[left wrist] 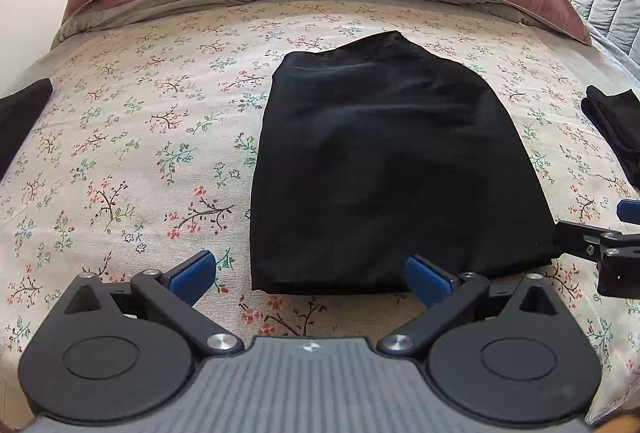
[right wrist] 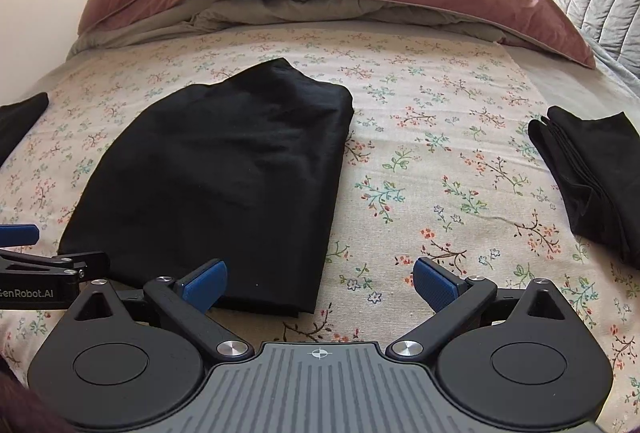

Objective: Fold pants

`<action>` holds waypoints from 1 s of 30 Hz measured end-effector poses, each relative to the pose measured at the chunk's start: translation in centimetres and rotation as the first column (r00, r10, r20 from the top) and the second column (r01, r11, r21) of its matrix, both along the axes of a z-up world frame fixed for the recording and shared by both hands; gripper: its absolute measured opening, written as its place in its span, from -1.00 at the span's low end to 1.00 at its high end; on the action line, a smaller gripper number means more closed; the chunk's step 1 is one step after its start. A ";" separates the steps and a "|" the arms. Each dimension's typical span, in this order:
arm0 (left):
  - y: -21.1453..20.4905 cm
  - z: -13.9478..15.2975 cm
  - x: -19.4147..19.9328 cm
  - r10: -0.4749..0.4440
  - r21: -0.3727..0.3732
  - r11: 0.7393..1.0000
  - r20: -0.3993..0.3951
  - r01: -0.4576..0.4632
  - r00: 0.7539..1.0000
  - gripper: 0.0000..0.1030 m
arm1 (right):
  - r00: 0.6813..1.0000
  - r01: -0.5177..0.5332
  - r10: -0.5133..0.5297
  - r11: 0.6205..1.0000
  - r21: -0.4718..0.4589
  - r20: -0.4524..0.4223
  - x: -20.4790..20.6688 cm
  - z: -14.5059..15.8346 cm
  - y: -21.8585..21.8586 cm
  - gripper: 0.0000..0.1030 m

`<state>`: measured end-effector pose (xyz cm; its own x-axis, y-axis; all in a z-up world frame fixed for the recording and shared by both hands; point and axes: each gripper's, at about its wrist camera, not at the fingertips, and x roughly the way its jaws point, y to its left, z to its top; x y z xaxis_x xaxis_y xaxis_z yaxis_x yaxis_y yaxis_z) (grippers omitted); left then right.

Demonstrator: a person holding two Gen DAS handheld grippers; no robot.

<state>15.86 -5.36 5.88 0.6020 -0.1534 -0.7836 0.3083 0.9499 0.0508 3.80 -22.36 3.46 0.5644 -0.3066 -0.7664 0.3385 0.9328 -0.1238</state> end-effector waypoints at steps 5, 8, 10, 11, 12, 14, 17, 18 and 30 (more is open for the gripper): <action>-0.2 -0.2 0.1 -0.003 0.003 1.000 -0.004 0.003 1.000 1.00 | 1.000 0.000 0.000 1.000 0.002 -0.002 0.0 -0.1 0.0 0.95; -0.2 -0.2 0.1 -0.005 0.003 1.000 -0.004 0.005 1.000 1.00 | 1.000 0.000 0.000 1.000 0.003 -0.001 0.0 -0.1 0.0 0.95; -0.3 -0.2 0.1 -0.004 0.003 1.000 -0.003 0.004 1.000 1.00 | 1.000 -0.001 0.001 1.000 0.003 -0.002 0.0 -0.1 -0.1 0.95; -0.3 -0.2 0.1 -0.004 0.002 1.000 -0.003 0.004 1.000 1.00 | 1.000 -0.001 0.001 1.000 0.003 -0.002 0.0 -0.1 -0.1 0.95; -0.3 -0.2 0.1 -0.004 0.003 1.000 -0.003 0.004 1.000 1.00 | 1.000 -0.001 0.001 1.000 0.003 -0.002 0.0 -0.1 -0.1 0.95; -0.3 -0.2 0.1 -0.004 0.003 1.000 -0.004 0.004 1.000 1.00 | 1.000 0.000 0.000 1.000 0.003 -0.002 0.0 -0.1 -0.1 0.95; -0.3 -0.2 0.1 -0.003 0.004 1.000 -0.003 0.003 1.000 1.00 | 1.000 0.001 -0.001 1.000 0.004 -0.002 0.0 -0.1 -0.1 0.95; -0.3 -0.2 0.1 -0.003 0.003 1.000 -0.003 0.003 1.000 1.00 | 1.000 0.000 0.000 1.000 0.003 -0.002 0.0 -0.1 -0.1 0.95; -0.3 -0.2 0.0 -0.001 0.003 1.000 -0.002 0.001 1.000 1.00 | 1.000 -0.001 0.001 1.000 0.003 -0.003 0.1 -0.1 0.0 0.95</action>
<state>15.87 -5.69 5.64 0.5999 -0.1514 -0.7856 0.3093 0.9495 0.0533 3.91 -22.40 3.34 0.5629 -0.3036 -0.7688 0.3371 0.9336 -0.1219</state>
